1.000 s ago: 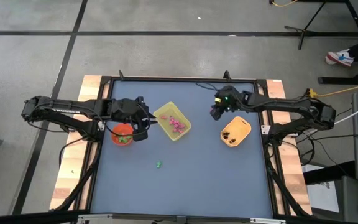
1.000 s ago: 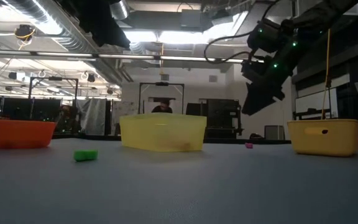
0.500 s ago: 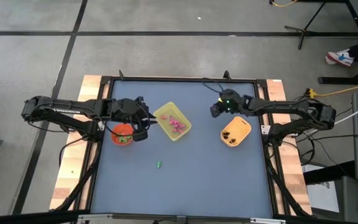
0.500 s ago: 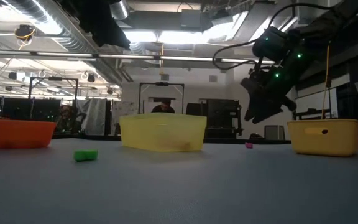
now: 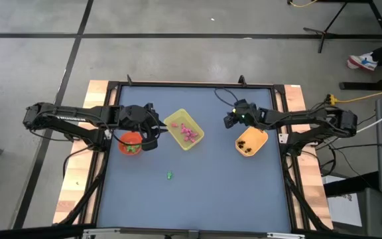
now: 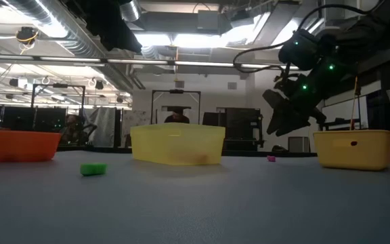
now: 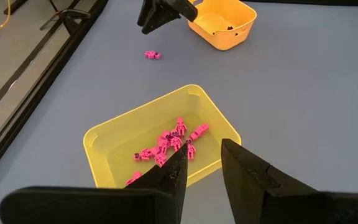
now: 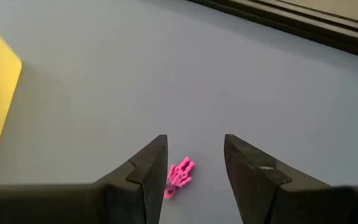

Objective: Sort Halloween decoration
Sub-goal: Put the pink skeleton toy into the yellow bin

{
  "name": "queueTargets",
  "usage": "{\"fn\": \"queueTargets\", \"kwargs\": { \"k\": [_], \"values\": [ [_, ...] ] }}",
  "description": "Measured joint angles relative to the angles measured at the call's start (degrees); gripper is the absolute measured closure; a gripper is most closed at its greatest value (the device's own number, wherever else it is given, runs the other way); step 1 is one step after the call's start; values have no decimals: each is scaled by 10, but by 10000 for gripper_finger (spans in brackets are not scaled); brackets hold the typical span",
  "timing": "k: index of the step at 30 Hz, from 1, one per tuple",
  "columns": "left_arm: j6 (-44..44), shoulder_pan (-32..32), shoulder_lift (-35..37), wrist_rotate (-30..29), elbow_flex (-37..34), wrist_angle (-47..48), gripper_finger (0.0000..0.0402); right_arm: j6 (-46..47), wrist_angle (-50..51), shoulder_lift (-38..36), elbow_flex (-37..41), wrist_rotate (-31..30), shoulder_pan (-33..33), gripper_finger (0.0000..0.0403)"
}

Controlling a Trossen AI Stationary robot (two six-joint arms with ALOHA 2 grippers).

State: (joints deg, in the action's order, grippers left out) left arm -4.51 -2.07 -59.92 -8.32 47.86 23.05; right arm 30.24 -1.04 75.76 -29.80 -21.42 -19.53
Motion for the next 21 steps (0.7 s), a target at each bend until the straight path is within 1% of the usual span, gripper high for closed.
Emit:
{"fn": "queueTargets", "kwargs": {
  "k": [5,8,14,21],
  "values": [
    [0,0,0,0,0,0,320,1,-30,32,0,-17,33,246],
    [0,0,0,0,0,0,320,19,-34,56,0,-32,44,246],
    [0,0,0,0,0,0,320,30,-43,91,0,-60,45,246],
    [0,0,0,0,0,0,320,42,-78,120,0,-51,46,246]
  ]
}}
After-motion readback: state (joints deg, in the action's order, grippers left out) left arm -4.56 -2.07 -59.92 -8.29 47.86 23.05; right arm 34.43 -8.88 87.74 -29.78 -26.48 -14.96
